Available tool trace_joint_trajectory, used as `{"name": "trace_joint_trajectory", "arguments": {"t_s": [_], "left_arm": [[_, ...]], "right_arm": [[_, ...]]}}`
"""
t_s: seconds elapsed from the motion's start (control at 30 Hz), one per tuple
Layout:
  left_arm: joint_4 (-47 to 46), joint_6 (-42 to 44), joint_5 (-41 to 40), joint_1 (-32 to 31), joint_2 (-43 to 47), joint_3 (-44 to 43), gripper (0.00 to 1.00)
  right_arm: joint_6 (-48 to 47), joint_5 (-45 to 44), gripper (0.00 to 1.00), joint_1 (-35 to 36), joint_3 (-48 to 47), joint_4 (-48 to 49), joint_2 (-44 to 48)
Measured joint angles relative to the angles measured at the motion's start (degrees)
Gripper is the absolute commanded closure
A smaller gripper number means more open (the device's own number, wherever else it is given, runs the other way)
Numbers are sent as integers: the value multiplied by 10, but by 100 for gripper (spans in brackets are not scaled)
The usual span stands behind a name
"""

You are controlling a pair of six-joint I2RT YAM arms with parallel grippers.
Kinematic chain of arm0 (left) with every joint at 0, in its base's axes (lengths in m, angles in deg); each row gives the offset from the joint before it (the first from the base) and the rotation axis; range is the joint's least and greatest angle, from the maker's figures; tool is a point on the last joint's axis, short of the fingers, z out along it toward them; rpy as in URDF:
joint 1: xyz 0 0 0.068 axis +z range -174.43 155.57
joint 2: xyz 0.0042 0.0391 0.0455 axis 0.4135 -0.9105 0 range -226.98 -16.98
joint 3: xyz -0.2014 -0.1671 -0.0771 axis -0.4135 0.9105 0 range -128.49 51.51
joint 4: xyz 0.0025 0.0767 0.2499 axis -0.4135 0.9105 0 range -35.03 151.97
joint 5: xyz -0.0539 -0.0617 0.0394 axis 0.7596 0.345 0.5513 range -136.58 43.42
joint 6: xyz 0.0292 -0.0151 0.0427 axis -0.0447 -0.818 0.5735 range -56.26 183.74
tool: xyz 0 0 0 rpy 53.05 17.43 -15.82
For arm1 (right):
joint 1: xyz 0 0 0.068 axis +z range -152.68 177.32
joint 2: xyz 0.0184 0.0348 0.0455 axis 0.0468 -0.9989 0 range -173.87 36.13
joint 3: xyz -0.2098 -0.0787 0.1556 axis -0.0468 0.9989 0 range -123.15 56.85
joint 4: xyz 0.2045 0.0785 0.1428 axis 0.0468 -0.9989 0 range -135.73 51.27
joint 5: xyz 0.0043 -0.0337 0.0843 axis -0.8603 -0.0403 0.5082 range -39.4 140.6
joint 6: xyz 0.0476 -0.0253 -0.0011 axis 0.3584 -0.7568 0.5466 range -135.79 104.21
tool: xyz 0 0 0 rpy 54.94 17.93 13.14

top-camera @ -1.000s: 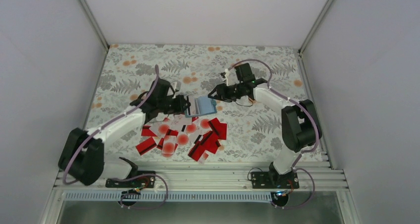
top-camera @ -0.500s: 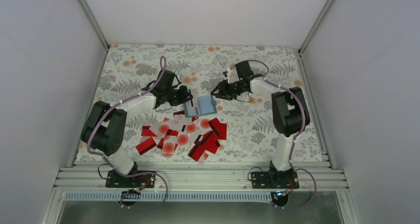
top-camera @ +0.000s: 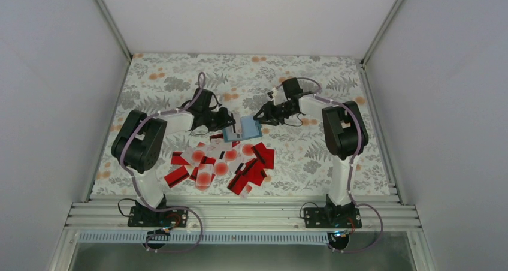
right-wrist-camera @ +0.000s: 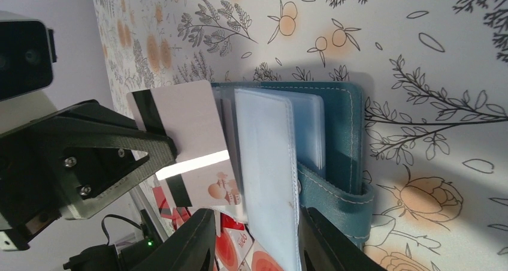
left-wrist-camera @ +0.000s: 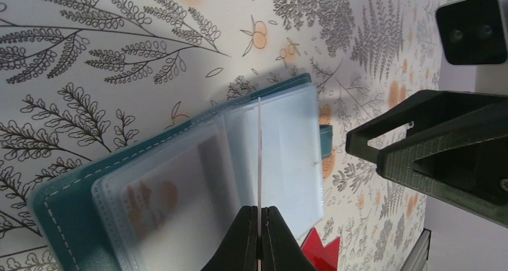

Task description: Put the credit cards into the card holder

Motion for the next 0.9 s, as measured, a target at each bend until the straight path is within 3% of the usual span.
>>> {"name": "trace_joint_trajectory", "arguments": {"t_s": [0.53,0.9], "left_arm": [[3,-15,27,0,-6,1,98],[63,-11,63,0,-6,0,98]], "right_arm": [[-1,17,65,0,3,11,-17],[-2,25,65,0,12,20,-23]]}}
